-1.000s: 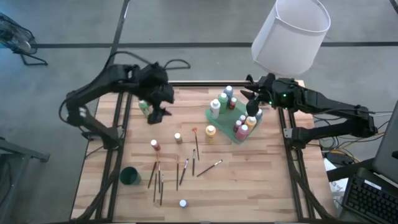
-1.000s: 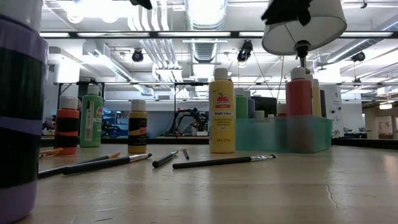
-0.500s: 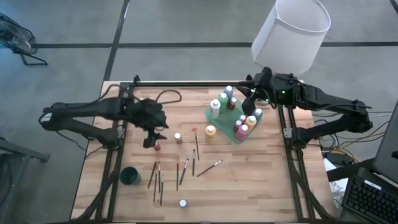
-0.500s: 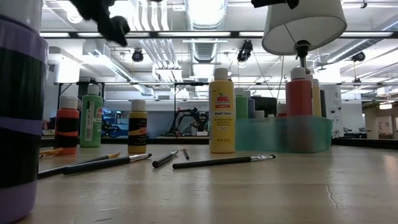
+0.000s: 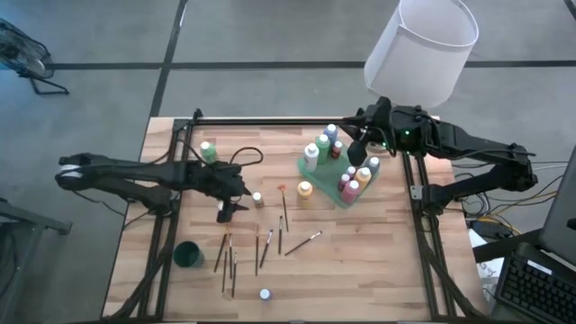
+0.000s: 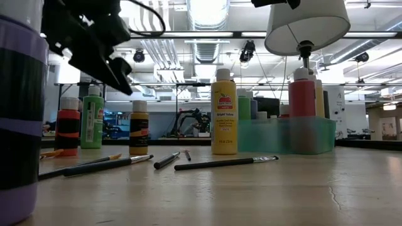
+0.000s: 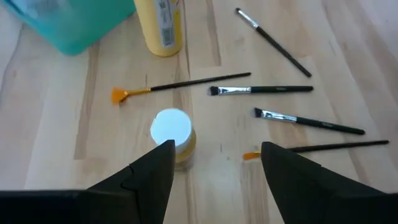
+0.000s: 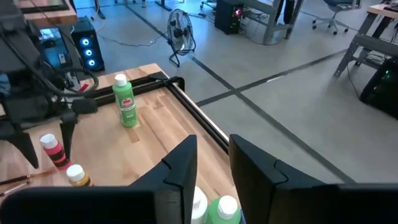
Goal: Pick & Place Paint Supplies
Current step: Put the small yellow paint bottle into the green bin
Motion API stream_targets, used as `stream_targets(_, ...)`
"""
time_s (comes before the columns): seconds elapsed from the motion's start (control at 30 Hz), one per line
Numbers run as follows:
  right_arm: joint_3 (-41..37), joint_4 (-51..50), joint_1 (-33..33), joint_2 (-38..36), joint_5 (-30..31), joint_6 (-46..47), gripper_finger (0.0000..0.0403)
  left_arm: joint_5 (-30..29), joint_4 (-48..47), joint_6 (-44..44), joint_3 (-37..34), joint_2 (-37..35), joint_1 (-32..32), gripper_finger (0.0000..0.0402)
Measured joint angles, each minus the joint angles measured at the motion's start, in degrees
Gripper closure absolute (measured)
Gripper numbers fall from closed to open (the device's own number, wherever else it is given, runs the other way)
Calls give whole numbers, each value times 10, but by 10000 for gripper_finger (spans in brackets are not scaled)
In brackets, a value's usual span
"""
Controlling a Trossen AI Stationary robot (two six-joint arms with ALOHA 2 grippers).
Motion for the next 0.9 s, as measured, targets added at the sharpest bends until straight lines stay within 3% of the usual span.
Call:
stream_targets(0.4,0,3,-5,0,19,-2,272,-19,14,-47,8,77,15,158)
stream_targets(0.9,0,2,-6,0,18,-4,250,0,61,-80,19,155,15,158)
